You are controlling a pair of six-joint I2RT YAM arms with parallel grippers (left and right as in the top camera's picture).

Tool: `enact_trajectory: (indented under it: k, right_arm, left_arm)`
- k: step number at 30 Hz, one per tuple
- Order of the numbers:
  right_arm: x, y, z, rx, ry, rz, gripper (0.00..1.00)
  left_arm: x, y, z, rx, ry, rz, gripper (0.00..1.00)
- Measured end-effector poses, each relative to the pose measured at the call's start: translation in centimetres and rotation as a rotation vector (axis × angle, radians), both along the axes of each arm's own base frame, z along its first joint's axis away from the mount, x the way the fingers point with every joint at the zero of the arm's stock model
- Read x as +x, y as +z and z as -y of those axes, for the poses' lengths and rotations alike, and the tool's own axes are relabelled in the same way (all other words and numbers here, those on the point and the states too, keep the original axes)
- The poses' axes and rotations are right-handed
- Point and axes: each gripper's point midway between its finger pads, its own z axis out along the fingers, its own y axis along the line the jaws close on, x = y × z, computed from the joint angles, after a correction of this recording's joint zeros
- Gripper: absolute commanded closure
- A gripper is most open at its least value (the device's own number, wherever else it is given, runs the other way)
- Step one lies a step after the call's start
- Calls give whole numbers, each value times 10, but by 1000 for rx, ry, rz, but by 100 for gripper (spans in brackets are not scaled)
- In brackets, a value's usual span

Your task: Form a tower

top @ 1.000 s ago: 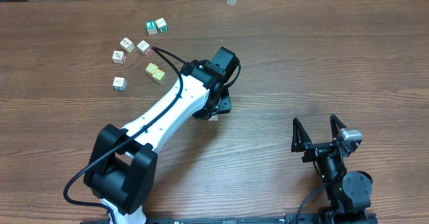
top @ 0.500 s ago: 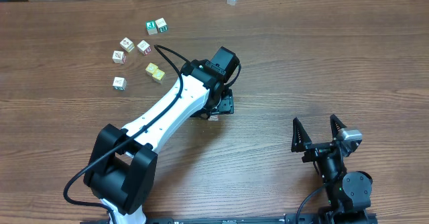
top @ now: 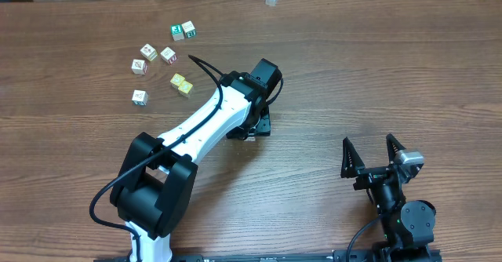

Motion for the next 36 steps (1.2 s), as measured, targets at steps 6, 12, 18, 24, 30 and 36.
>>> enact_trajectory:
  k: [6, 12, 18, 24, 30, 36]
  right_arm:
    - [0, 0, 0, 0, 0, 0, 0]
    - [0, 0, 0, 0, 0, 0, 0]
    - [0, 0, 0, 0, 0, 0, 0]
    - [0, 0, 0, 0, 0, -1, 0]
    - [0, 0, 0, 0, 0, 0, 0]
    - [0, 0, 0, 0, 0, 0, 0]
  left_arm:
    - [2, 0, -2, 12, -5, 13, 52]
    - [4, 0, -5, 28, -4, 24, 56]
    - [6, 1, -4, 27, -3, 30, 58]
    - [7, 1, -3, 24, -3, 36, 60]
    - [7, 1, -3, 23, -3, 37, 61]
    - [8, 1, -4, 26, -2, 39, 59]
